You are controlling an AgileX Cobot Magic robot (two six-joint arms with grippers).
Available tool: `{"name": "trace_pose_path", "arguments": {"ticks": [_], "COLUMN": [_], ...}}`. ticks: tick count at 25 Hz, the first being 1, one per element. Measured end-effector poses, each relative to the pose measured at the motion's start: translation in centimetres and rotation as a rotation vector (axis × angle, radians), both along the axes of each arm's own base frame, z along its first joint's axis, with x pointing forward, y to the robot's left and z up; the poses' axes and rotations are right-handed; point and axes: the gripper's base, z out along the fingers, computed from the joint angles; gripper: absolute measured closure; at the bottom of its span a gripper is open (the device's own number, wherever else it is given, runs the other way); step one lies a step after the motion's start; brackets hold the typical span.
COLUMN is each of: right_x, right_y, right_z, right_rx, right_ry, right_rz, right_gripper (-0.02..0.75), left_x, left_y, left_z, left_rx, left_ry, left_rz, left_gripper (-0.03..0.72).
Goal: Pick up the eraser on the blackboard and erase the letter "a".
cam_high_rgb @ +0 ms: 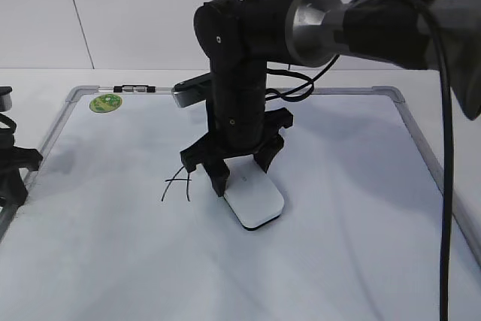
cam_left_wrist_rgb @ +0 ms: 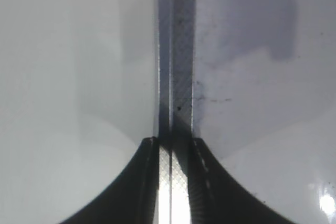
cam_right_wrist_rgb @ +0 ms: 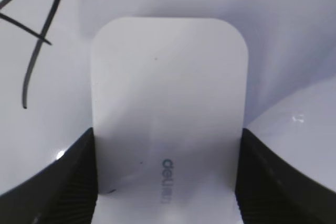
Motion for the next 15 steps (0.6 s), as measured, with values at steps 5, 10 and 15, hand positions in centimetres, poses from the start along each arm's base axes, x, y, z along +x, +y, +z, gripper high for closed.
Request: {"name": "trace_pose_path", "arguments": {"ticks": [5,10,15], "right_x": [-0.46,-0.42,-0.39], "right_y": [0.54,0.50,0.50], "right_z": [-0.02,-0.04,-0.09], "right_rx": [0.026,0.016,-0.008], "right_ry": [0.022,0.014,-0.007], "right_rz": [-0.006,-0.006,-0.012], "right_gripper": [0.227,0.227,0.227], "left_x": [-0.01,-0.02,-0.02], "left_y": [0.00,0.01,0.01], "left_z": [0.00,0.00,0.00], "left_rx": [0.000,0.001,0.001], "left_ry": [0.001,0.002,0.002], "left_rz": [0.000,-0.002,0.000], "left_gripper": [0.569,0.569,0.569]}}
